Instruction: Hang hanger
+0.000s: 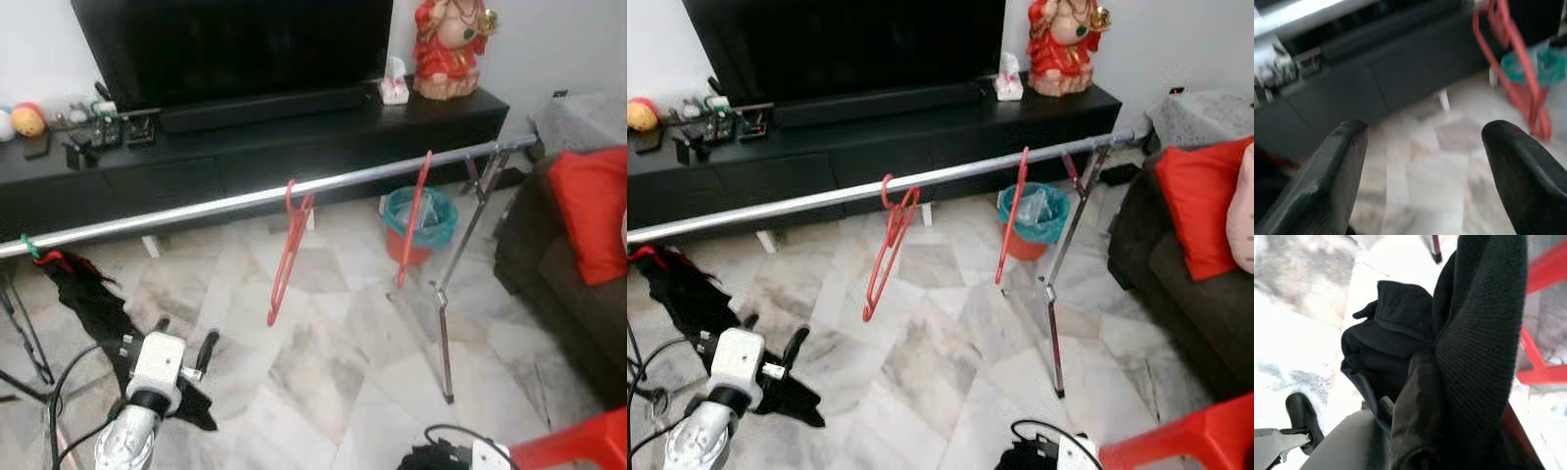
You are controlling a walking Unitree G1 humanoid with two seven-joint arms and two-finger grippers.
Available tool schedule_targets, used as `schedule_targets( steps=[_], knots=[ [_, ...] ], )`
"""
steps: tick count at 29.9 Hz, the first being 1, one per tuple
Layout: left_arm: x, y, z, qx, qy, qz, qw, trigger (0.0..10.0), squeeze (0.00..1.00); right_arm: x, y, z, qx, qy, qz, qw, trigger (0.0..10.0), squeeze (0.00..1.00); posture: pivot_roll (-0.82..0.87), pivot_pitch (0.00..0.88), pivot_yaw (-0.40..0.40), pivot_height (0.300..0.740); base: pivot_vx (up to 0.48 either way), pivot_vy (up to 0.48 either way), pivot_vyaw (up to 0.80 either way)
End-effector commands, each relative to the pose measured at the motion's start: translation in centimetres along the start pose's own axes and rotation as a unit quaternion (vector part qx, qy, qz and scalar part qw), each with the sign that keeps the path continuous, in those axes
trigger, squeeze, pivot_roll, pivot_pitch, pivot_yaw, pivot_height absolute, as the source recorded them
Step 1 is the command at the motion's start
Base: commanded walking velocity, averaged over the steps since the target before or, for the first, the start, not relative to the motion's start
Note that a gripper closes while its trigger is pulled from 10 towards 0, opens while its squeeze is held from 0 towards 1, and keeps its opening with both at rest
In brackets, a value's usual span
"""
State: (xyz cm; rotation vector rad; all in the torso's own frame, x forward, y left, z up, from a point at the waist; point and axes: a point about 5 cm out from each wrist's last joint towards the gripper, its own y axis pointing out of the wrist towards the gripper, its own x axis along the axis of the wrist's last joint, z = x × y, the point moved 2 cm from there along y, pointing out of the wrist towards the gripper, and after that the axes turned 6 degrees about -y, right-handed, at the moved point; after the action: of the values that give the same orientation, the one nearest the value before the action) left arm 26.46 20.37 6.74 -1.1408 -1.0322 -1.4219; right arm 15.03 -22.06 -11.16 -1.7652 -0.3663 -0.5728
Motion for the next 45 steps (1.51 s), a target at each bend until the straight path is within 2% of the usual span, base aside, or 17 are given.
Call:
schedule_targets(
  steps=[1, 2, 5, 6, 8, 13, 20, 37, 45],
  knots=[
    [0.6, 0.7, -0.3, 0.000, -0.010, -0.006, 1.000, 10.0, 0.00, 0.1, 0.0, -0.2, -0.001, -0.001, -0.001, 1.000, 10.0, 0.00, 0.02, 0.000, 0.017, 0.740, 0.000, 0.000, 0.00],
    [0.6, 0.7, -0.3, 0.000, -0.010, -0.006, 1.000, 10.0, 0.00, 0.1, 0.0, -0.2, -0.001, -0.001, -0.001, 1.000, 10.0, 0.00, 0.02, 0.000, 0.017, 0.740, 0.000, 0.000, 0.00],
    [1.6, 3.4, -1.7, -0.011, -0.039, -0.024, 0.999, 10.0, 0.00, 0.2, 0.1, -0.1, -0.001, 0.000, -0.001, 1.000, 10.0, 0.00, 0.00, 0.000, 0.022, 0.740, 0.000, 0.000, 0.00],
    [1.6, 3.4, -1.7, -0.011, -0.039, -0.024, 0.999, 10.0, 0.00, 0.2, 0.1, -0.1, -0.001, 0.000, -0.001, 1.000, 10.0, 0.00, 0.00, 0.000, 0.022, 0.740, 0.000, 0.000, 0.00],
    [2.2, 4.7, -2.8, -0.021, -0.059, -0.031, 0.998, 10.0, 0.00, 0.2, 0.1, -0.3, -0.006, 0.010, 0.000, 1.000, 10.0, 0.00, 0.00, 0.000, 0.023, 0.740, 0.000, 0.000, 0.00],
    [3.2, 5.4, -3.8, -0.032, -0.077, -0.031, 0.996, 10.0, 0.00, 0.1, 0.1, -0.7, -0.013, 0.021, 0.002, 1.000, 10.0, 0.00, -0.02, 0.000, 0.028, 0.740, 0.065, 0.000, -0.31],
    [3.3, 5.5, -3.7, -0.026, -0.087, -0.028, 0.995, 10.0, 0.00, 0.3, 0.1, -0.6, -0.004, 0.006, -0.007, 1.000, 10.0, 0.00, -0.01, 0.000, 0.020, 0.740, 0.339, 0.000, -0.11],
    [3.3, 5.8, -4.0, -0.032, -0.095, -0.024, 0.995, 10.0, 0.00, 0.1, 0.1, -0.4, -0.002, 0.007, 0.001, 1.000, 10.0, 0.00, 0.00, 0.000, 0.024, 0.740, 0.339, 0.000, 0.00],
    [3.3, 5.7, -4.2, -0.043, -0.111, -0.020, 0.993, 10.0, 0.00, 0.1, 0.1, -0.2, 0.002, 0.004, 0.003, 1.000, 10.0, 0.00, 0.00, 0.000, 0.024, 0.740, 0.000, 0.000, 0.00]
  ],
)
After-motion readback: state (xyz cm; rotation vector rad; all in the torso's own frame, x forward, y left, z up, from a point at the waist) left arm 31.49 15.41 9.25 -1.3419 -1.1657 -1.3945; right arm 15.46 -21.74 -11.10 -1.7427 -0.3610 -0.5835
